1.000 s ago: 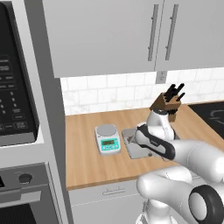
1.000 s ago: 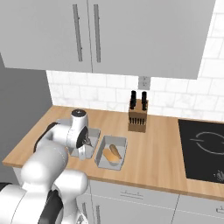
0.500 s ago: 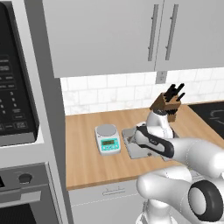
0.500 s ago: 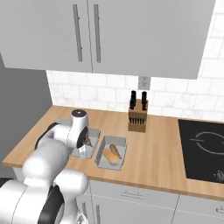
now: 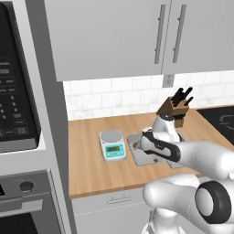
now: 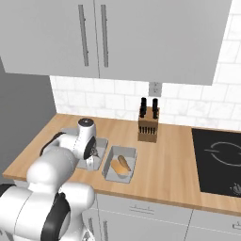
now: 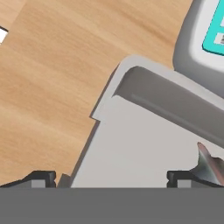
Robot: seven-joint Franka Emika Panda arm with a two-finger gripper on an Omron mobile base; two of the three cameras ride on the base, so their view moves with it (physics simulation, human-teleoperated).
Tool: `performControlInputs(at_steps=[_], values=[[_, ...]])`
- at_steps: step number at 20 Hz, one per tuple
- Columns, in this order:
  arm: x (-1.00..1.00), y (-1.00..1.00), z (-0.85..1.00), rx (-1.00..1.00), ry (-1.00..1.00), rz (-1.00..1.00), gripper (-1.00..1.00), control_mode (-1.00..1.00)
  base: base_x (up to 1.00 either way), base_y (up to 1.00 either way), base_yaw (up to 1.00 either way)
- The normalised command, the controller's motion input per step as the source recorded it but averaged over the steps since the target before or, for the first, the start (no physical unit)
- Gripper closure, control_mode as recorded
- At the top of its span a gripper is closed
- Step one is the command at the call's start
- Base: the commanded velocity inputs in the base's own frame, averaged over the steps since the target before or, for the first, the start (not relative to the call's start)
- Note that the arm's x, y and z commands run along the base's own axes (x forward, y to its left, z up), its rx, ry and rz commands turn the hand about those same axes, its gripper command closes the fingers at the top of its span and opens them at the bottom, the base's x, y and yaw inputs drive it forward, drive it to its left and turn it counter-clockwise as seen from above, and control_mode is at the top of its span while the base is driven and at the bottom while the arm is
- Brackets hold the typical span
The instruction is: Take the meat container that has the fish and place it on the second highest rack of the freezer. Then take the vegetable container that has the sweet potato and squash and place it on the highest rack of the freezer.
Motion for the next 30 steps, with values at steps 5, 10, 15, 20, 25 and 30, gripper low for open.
performControlInputs(at_steps=[5, 10, 15, 20, 25, 30], values=[[0.0, 0.06, -0.18, 0.0, -0.01, 0.0, -1.0, -1.0, 0.0, 0.0, 0.0], [-0.05, 0.05, -0.18, 0.0, 0.0, 0.0, 1.0, -1.0, 0.0, 0.0, 0.0], [-0.01, 0.0, -0.03, 0.0, 0.0, 0.0, 1.0, -1.0, 0.0, 0.0, 0.0], [0.0, 0.0, 0.0, 0.0, 0.0, 0.0, 1.0, -1.0, 0.0, 0.0, 0.0], [-0.04, 0.0, 0.0, 0.0, 0.0, -0.01, 1.0, -1.0, 0.0, 0.0, 0.0], [-0.03, 0.0, 0.08, 0.0, 0.0, -0.08, 1.0, -1.0, 0.0, 0.0, 0.0]])
